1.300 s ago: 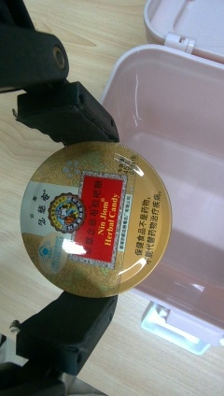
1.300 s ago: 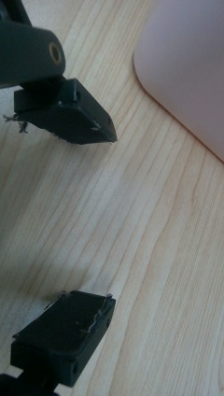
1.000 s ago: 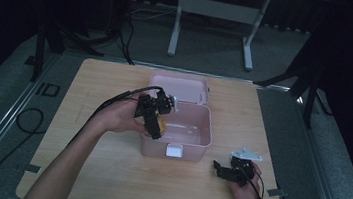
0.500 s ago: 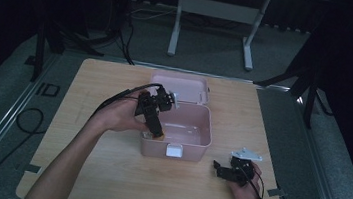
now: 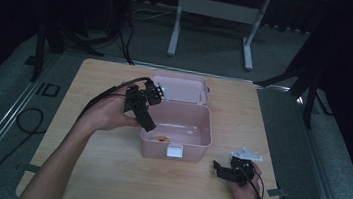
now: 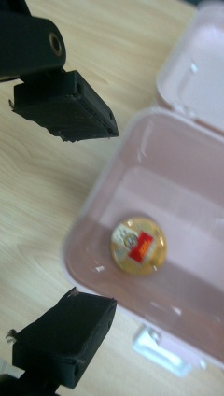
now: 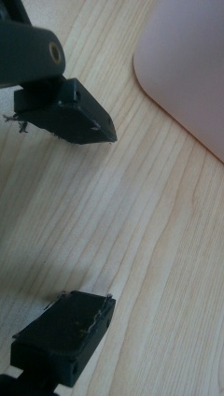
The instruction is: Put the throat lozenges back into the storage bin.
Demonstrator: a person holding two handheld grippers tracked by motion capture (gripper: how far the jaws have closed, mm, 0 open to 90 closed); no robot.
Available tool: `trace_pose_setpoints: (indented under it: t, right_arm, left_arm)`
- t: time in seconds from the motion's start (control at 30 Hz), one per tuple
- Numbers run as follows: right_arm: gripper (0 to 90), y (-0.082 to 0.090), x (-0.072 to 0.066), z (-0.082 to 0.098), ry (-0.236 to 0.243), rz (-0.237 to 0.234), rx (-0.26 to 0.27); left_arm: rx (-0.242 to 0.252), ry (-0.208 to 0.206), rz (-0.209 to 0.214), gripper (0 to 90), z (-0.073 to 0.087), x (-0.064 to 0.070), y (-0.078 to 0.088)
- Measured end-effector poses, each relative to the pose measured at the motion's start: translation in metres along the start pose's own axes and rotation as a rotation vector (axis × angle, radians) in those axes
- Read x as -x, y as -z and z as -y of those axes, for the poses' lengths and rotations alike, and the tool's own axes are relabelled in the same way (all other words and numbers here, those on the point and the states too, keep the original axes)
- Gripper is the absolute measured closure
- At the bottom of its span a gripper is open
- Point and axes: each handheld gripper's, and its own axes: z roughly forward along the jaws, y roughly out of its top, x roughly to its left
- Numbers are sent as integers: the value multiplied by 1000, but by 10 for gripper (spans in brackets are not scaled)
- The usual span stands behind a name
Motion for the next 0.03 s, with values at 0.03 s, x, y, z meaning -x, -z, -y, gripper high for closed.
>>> trace_pose_setpoints:
  t: [0.03]
  right_arm:
    - [171, 0, 0, 0, 0, 0, 0]
  left_arm:
    - [6, 17, -18, 161, 6, -2, 3]
